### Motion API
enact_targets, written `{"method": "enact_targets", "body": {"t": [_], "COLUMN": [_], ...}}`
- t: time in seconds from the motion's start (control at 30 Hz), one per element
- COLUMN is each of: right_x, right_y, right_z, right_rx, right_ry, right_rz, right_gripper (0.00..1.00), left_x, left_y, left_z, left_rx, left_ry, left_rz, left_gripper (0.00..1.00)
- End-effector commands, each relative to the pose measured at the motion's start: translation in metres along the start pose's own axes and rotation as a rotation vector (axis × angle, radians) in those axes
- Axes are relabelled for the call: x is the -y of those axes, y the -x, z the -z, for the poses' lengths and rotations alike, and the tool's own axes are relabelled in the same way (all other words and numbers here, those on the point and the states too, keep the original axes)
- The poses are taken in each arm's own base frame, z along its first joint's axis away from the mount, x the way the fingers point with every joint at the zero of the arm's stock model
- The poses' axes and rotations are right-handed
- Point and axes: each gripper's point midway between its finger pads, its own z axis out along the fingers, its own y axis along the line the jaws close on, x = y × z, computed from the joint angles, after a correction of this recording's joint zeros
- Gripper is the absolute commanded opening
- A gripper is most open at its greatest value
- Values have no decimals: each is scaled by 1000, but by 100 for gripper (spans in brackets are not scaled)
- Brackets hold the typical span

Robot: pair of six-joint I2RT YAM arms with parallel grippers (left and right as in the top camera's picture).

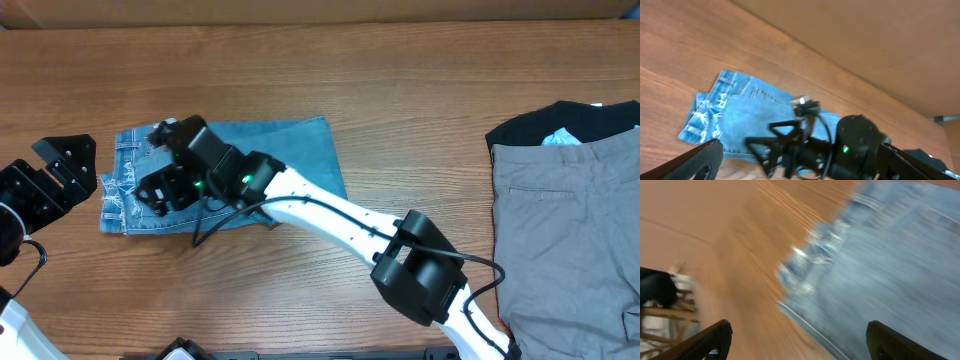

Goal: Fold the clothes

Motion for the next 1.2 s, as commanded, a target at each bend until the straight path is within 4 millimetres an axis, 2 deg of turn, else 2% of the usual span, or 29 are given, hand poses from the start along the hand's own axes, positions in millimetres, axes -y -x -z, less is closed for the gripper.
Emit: {"method": "enact_targets", "body": {"t": [0.0,0.07,0.17,0.23,0.3,0.43,0.47,0.5,0.53,0.6,0.77,0.87,0.93,1.03,1.17], "right_x": [40,69,110,139,150,156,156,153,150,144,139,140,140,140,140], "right_y": [48,53,56,54,51,39,37,32,29,22,9,7,7,8,7], "right_z": [68,99,147,189,214,252,257,263,267,272,275,276,276,276,276], "right_rx": [68,57,39,28,11,-25,-31,-47,-57,-79,-129,-134,-134,-134,-135], "right_ry": [-83,-146,-231,-285,-278,-278,-282,-286,-288,-289,-293,-300,-300,-300,-301], "right_rz": [6,-54,-152,-236,-261,-284,-285,-281,-278,-278,-294,-293,-293,-293,-294], "right_gripper": [89,89,88,88,86,80,80,81,81,82,82,82,82,82,82], "left_x": [-21,-34,-63,-83,-100,-134,-140,-155,-162,-190,-232,-245,-250,-251,-249], "left_y": [2,1,-3,-7,-11,-25,-28,-37,-41,-57,-93,-120,-133,-156,-172], "left_z": [-6,-15,-31,-51,-72,-113,-121,-137,-143,-160,-206,-242,-257,-274,-289], "left_rx": [-25,-58,-119,-189,-264,-412,-440,-500,-522,-609,-761,-845,-883,-956,-1004], "left_ry": [82,117,200,225,223,214,210,210,218,280,284,216,211,199,198], "left_rz": [46,70,110,146,167,209,214,225,231,259,313,326,319,326,292], "left_gripper": [100,100,100,100,100,100,100,100,100,100,100,100,100,100,100]}}
